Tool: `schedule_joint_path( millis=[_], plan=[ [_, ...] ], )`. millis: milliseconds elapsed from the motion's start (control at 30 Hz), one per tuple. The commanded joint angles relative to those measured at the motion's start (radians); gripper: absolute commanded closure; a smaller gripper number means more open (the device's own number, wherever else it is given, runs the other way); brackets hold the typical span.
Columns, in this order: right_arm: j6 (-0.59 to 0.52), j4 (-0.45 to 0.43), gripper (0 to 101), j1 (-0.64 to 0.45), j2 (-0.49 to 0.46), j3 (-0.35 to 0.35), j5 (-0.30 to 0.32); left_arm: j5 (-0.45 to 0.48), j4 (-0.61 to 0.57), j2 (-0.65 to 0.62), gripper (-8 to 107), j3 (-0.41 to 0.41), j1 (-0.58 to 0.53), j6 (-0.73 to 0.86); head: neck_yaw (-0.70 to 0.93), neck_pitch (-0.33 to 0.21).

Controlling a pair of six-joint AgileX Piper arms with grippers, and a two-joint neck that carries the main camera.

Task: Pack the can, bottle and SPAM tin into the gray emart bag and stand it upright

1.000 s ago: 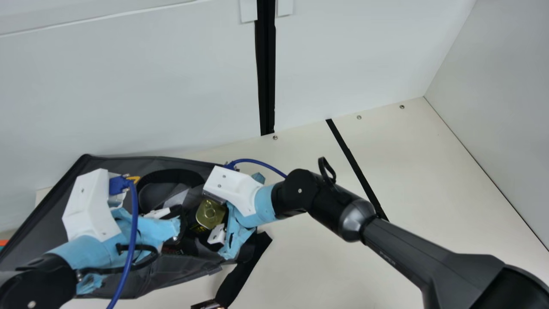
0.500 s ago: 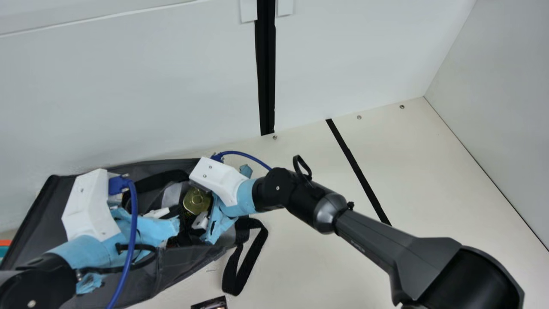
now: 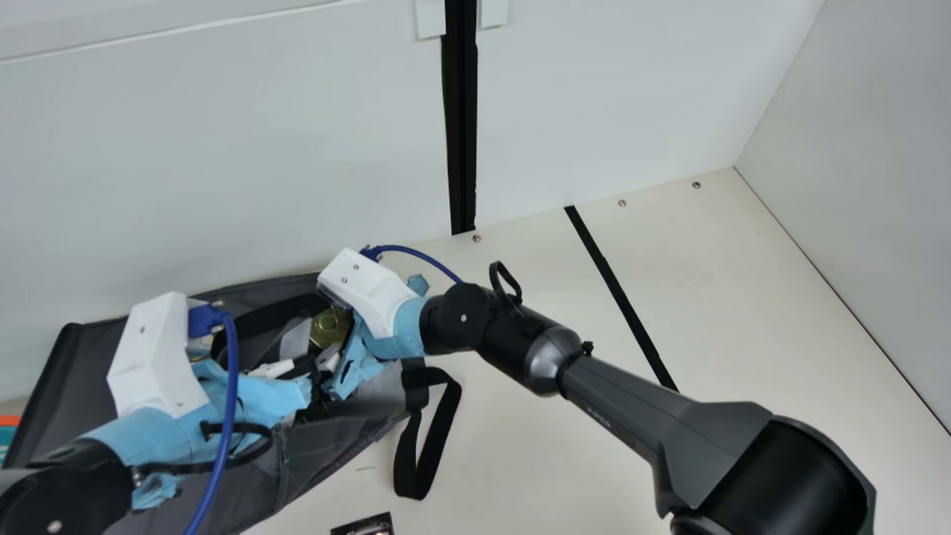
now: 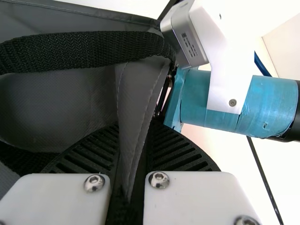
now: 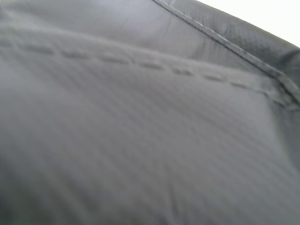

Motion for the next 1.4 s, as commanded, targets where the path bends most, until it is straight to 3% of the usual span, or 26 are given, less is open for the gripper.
schedule_joint_path(
  millis=[0,100,1033,1367],
  plan=[
    [0.012,-0.002,101,0.002,0.001,-0.004,-0.001,0.000,0.000,0.000,107,0.000,0.000,0.000,-0.002,-0.023],
    [0.027,-0.002,101,0.006,0.004,-0.009,-0.004,0.000,0.000,0.000,107,0.000,0.000,0.000,-0.002,-0.023],
    [0.078,-0.005,8,0.010,0.004,-0.005,0.011,0.000,0.000,0.000,107,0.000,0.000,0.000,-0.002,-0.023],
    [0.069,-0.004,6,0.003,-0.010,0.011,0.020,0.000,0.000,0.000,107,0.000,0.000,0.000,-0.002,-0.023]
  ],
)
